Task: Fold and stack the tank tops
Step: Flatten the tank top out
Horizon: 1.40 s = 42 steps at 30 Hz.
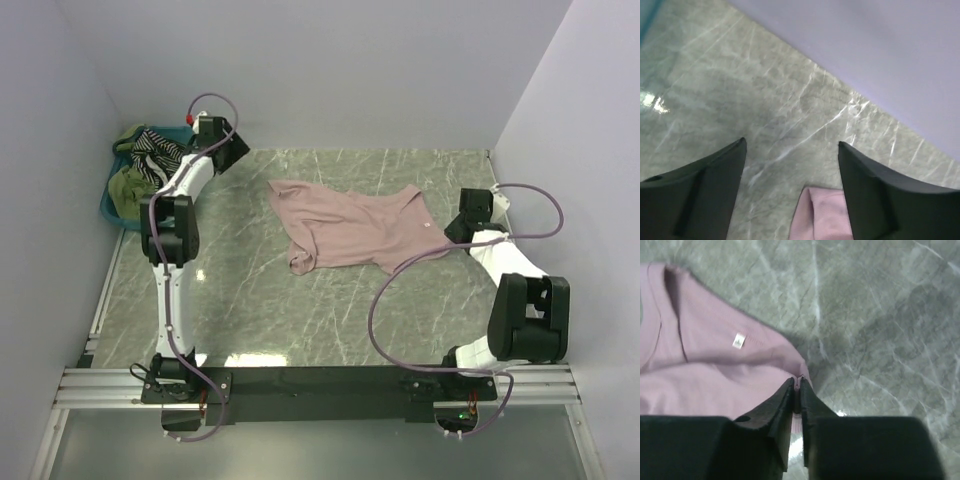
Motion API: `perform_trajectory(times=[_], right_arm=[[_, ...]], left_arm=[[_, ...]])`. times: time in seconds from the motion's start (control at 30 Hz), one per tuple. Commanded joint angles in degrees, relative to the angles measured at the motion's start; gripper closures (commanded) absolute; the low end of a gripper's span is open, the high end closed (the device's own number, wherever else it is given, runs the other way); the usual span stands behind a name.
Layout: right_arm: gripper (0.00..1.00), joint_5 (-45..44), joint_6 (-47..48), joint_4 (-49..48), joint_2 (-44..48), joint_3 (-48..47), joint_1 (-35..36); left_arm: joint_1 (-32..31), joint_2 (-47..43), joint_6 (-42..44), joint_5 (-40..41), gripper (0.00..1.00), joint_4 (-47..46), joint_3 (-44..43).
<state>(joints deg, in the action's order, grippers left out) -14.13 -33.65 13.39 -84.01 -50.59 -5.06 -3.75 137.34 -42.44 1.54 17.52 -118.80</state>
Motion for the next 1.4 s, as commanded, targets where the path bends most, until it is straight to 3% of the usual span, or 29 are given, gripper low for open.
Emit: perform_trajectory(times=[0.0,0.03,0.1,0.17,0.23,0.37,0.4,0.5,0.6,0.7,0.83,1.2,1.37], right_arm=[[0.75,-0.72,2.71,1.98,4.28,-2.4,4.17],[0.62,-1.33,3.15,2.52,4.81,-2.41,7.84],[0.49,-3.35,2.71,4.09,6.13,-1.8,10.93],[0.44,-3.36,2.36,4.02,7.1,-0.48,12.88],[0.43,-3.45,1.92,4.36,7.98,1.28,12.97],[0.51,0.75,2.97,3.67,10.87,4.09,13.84],[0.52,1.12,3.15,3.23,12.01,5.57,14.37],[0.55,2.35,2.89,2.0,13.43,9.17,15.6],[0.57,3.75,2.62,-0.02,14.48,12.43,15.87],[0.59,4.98,2.36,-0.64,13.87,13.06,16.22],[0.59,4.73,2.18,-0.82,13.43,12.79,16.66],[0.6,4.9,2.27,-0.91,13.43,12.53,16.92],[0.61,5.6,2.01,-1.08,12.64,12.71,17.19]], left_arm=[[0.5,-9.24,0.08,-1.72,0.19,-8.09,6.26],[0.41,-11.2,-0.1,-1.72,0.12,-8.64,7.87],[-0.38,-15.67,0.16,0.29,0.1,-8.03,10.07],[-2.13,-20.76,-0.1,1.7,0.12,-4.87,12.27],[-5.54,-25.52,-1.07,5.12,0.17,-3.9,19.98],[-15.83,-38.09,-5.19,15.66,0.46,-1.61,36.42],[-18.03,-42.55,-5.81,17.6,0.59,-2.05,43.06],[-25.5,-47.58,-6.43,17.36,0.84,-3.28,53.11],[-34.02,-47.17,-3.63,21.83,0.97,-2.05,57.18],[-41.32,-44.62,-0.54,26.04,0.97,-1.36,58.07],[-48.97,-40.67,-0.11,34.75,0.81,3.22,55.44],[-51.53,-28.71,4.46,41.26,0.59,4.11,48.93],[-51.53,-25.73,5.7,43.28,0.58,2.7,47.53]])
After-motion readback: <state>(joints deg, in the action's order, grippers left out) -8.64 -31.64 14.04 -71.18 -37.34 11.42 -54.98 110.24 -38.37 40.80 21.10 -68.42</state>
